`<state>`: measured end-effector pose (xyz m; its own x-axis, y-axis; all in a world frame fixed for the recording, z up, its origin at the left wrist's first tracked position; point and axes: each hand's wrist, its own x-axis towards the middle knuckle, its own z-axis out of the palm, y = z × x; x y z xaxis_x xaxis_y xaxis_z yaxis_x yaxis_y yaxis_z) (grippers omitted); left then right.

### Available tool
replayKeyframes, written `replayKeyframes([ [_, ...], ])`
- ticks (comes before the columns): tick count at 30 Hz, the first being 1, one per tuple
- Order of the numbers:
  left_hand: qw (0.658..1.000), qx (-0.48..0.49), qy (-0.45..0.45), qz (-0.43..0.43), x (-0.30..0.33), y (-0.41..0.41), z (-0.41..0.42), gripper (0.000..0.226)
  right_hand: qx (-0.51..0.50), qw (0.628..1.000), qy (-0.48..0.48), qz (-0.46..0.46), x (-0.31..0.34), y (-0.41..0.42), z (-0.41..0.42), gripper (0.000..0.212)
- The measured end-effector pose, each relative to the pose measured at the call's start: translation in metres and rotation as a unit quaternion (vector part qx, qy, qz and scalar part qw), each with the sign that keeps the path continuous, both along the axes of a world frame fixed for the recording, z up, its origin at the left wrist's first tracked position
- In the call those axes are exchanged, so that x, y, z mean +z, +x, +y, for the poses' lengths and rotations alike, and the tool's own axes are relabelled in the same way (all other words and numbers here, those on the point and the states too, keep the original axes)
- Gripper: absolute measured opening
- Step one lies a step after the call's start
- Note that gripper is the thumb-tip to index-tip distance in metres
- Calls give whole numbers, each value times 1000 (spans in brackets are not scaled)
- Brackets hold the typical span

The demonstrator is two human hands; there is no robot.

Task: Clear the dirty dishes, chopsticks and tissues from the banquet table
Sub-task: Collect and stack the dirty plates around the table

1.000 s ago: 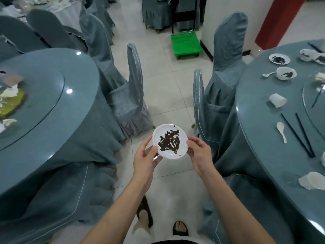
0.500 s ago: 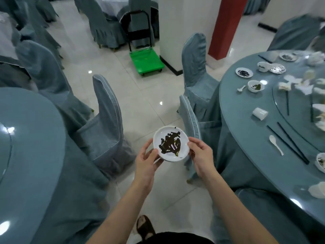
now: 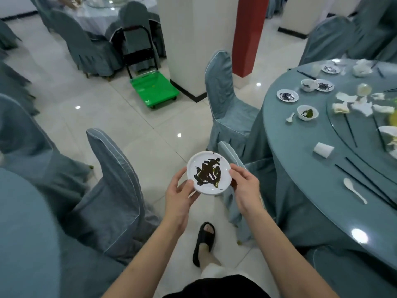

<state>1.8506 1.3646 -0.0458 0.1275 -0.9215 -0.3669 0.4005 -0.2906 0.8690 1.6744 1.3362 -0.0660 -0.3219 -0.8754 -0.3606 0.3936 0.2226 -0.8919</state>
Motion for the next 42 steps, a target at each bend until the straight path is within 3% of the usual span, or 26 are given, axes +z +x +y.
replayKeyframes([
  [8, 998, -44, -5, -38, 9, -9, -163, 39, -40, 998, 5, -40, -10, -9, -153, 18],
  [12, 998, -58, -6, -39, 11, -27, -233, 38, -51, 999, -1, -16, -6, -28, -215, 18],
  [23, 980, -189, 5, -61, -1, -93, -359, 41, -160, 987, 22, 1, -19, -97, -289, 19],
  [32, 942, -335, 8, -34, -16, -155, -476, 43, -332, 943, 25, -7, -18, -136, -353, 18],
  [42, 897, -441, 9, -9, -1, -152, -629, 41, -443, 896, 25, -1, -5, -105, -473, 18],
])
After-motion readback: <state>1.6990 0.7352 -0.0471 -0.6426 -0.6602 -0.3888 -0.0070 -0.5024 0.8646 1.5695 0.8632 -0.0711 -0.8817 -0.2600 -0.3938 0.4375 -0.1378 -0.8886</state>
